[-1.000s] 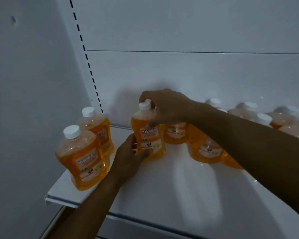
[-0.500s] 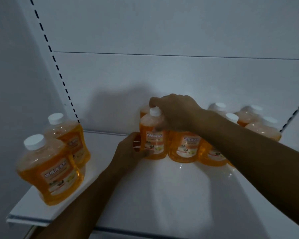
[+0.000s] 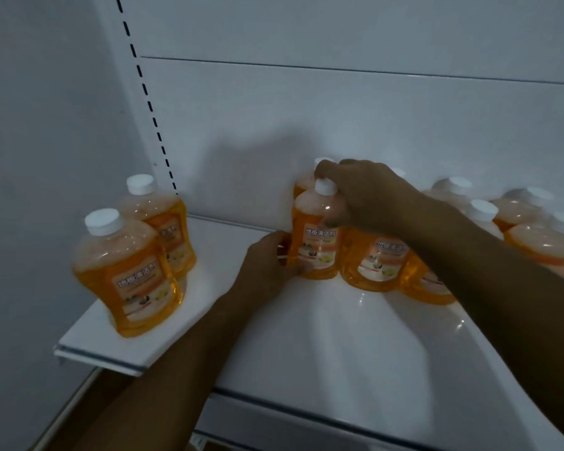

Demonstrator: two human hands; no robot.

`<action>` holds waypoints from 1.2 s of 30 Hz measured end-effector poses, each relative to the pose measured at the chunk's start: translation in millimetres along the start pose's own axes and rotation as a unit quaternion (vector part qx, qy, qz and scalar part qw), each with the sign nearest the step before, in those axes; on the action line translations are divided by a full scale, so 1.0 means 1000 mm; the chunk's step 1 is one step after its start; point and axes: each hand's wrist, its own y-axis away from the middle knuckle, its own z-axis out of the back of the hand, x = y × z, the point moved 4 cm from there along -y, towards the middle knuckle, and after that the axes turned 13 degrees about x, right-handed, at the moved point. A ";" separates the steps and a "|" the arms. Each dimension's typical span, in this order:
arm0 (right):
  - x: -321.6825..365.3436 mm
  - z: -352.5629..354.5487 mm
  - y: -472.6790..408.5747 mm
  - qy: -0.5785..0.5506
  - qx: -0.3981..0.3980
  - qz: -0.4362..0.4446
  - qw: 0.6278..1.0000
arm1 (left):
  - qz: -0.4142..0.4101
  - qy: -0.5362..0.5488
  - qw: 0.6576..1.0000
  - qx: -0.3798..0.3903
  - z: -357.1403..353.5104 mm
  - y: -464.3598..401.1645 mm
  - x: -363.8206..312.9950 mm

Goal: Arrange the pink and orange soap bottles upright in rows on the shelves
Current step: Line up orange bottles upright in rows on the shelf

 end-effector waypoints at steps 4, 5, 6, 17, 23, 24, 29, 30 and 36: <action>0.003 0.000 0.002 -0.010 -0.008 0.010 1.000 | 0.001 -0.028 1.000 -0.009 -0.004 0.006 -0.004; 0.005 -0.001 0.003 0.000 -0.012 0.009 1.000 | 0.000 -0.035 0.999 -0.012 -0.004 0.008 -0.006; 0.006 -0.002 0.004 0.021 -0.018 0.004 1.000 | 0.001 -0.043 0.999 -0.015 -0.004 0.010 -0.008; 0.107 -0.032 -0.014 -0.050 -0.105 0.170 0.979 | 0.054 -0.101 0.984 -0.138 0.026 0.093 0.001; 0.166 -0.045 -0.028 -0.264 -0.113 0.269 0.919 | 0.094 -0.083 0.944 -0.306 0.063 0.175 0.018; 0.173 -0.047 -0.030 -0.272 -0.107 0.283 0.913 | 0.102 -0.078 0.932 -0.339 0.069 0.188 0.022; 0.189 -0.055 -0.046 -0.270 -0.074 0.291 0.915 | 0.180 -0.058 0.898 -0.398 0.093 0.214 0.037; 0.188 -0.055 -0.048 -0.274 -0.069 0.286 0.916 | 0.197 -0.048 0.903 -0.379 0.094 0.212 0.040; 0.172 -0.052 -0.040 -0.305 -0.058 0.275 0.910 | 0.165 -0.056 0.925 -0.339 0.089 0.192 0.036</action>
